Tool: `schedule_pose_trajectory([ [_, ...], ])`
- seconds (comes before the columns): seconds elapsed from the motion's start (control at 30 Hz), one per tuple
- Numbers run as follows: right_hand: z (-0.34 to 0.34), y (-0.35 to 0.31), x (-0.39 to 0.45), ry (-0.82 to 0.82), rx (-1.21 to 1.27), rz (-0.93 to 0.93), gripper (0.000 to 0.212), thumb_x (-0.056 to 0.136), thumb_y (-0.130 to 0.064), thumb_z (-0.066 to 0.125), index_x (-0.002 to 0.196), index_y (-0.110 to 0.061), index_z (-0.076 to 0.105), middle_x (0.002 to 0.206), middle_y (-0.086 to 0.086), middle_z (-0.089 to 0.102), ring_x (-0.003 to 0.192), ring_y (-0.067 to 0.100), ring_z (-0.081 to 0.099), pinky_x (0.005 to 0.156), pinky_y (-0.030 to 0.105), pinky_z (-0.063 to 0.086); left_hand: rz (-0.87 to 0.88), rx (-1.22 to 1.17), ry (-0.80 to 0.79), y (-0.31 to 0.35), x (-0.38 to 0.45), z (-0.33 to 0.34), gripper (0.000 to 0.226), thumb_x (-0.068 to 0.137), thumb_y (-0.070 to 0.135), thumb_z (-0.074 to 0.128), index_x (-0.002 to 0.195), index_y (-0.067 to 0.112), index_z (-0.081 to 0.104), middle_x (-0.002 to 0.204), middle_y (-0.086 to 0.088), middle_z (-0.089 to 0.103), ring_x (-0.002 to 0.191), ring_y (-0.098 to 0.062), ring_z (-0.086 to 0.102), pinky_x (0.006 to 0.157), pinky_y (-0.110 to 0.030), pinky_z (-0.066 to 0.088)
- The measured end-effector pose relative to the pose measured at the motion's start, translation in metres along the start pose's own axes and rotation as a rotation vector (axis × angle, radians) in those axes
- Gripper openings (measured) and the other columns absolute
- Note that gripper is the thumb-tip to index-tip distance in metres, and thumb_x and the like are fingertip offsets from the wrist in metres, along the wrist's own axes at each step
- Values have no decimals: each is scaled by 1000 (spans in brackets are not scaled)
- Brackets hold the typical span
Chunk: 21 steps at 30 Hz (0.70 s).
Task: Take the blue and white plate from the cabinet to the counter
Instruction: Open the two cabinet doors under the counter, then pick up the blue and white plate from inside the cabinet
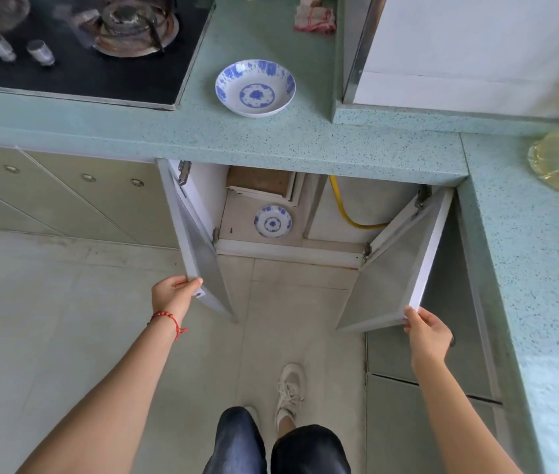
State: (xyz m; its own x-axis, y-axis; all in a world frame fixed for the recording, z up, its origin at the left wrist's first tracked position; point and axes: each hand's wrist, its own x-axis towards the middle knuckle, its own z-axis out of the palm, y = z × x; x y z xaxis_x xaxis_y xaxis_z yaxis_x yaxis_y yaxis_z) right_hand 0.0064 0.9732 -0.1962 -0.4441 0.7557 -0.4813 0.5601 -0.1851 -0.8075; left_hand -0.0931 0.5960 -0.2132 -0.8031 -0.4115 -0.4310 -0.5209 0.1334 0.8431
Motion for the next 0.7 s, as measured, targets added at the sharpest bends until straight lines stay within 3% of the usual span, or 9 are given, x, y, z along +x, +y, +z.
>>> schedule_pose_trajectory([
  [0.1, -8, 6, 1, 49, 39, 13, 19, 81, -13, 63, 98, -4, 64, 68, 1, 59, 62, 10, 54, 65, 19, 46, 14, 39, 15, -3, 0, -23, 2, 75, 3, 66, 76, 1, 65, 34, 19, 59, 37, 7, 53, 43, -2, 41],
  [0.23, -15, 14, 2, 72, 75, 29, 25, 81, -10, 62, 104, 0, 62, 69, 1, 61, 63, 8, 57, 63, 13, 53, 13, 129, 61, -7, 5, -50, 10, 74, 8, 69, 82, 3, 67, 39, 19, 62, 38, 14, 50, 58, -17, 44],
  [0.33, -17, 17, 1, 83, 61, 35, 25, 81, -12, 62, 104, -2, 63, 68, 1, 61, 64, 8, 59, 72, 20, 52, 37, 225, 64, -4, 6, -63, 2, 74, 10, 68, 73, 10, 66, 33, 34, 51, 46, 13, 53, 59, -17, 44],
  [0.4, -17, 16, 0, 100, 36, 34, 25, 81, -12, 61, 104, -2, 63, 67, 1, 61, 64, 9, 58, 80, 29, 52, 85, 270, 86, -4, 5, -71, 16, 74, 8, 66, 61, 15, 61, 34, 30, 54, 48, 13, 53, 52, -6, 40],
  [0.43, -17, 15, -1, 116, 31, 36, 25, 80, -12, 61, 103, -1, 63, 66, 1, 60, 63, 9, 58, 83, 32, 51, 111, 289, 98, -3, 5, -74, 19, 74, 7, 65, 58, 13, 60, 40, 21, 62, 47, 12, 52, 50, -7, 39],
  [0.5, -19, 17, -2, 154, 46, 54, 26, 79, -10, 60, 103, -2, 63, 64, 0, 60, 62, 9, 58, 84, 32, 50, 157, 368, 121, -5, 5, -82, 17, 74, 1, 62, 57, 5, 60, 60, -7, 69, 55, -11, 56, 50, -20, 36],
  [0.57, -21, 24, -5, 183, 71, 84, 28, 80, -10, 59, 106, -1, 61, 64, 0, 59, 62, 9, 58, 71, 21, 55, 223, 477, 154, -6, 3, -88, 22, 71, -6, 57, 52, 4, 52, 59, -24, 61, 61, -33, 52, 50, -30, 34],
  [0.63, -19, 33, -14, 179, 72, 110, 31, 81, -14, 60, 108, 2, 59, 65, 3, 60, 62, 12, 59, 58, 11, 52, 267, 581, 181, -4, -3, -91, 5, 70, -10, 56, 72, -6, 59, 84, -34, 61, 81, -47, 56, 64, -44, 45],
  [0.7, -12, 40, -31, 126, -9, 95, 29, 81, -18, 59, 100, 5, 61, 72, 9, 63, 70, 22, 62, 77, 28, 55, 367, 664, 139, -5, -13, -90, 30, 70, -7, 62, 100, -7, 61, 109, -31, 61, 99, -46, 57, 81, -51, 46],
])
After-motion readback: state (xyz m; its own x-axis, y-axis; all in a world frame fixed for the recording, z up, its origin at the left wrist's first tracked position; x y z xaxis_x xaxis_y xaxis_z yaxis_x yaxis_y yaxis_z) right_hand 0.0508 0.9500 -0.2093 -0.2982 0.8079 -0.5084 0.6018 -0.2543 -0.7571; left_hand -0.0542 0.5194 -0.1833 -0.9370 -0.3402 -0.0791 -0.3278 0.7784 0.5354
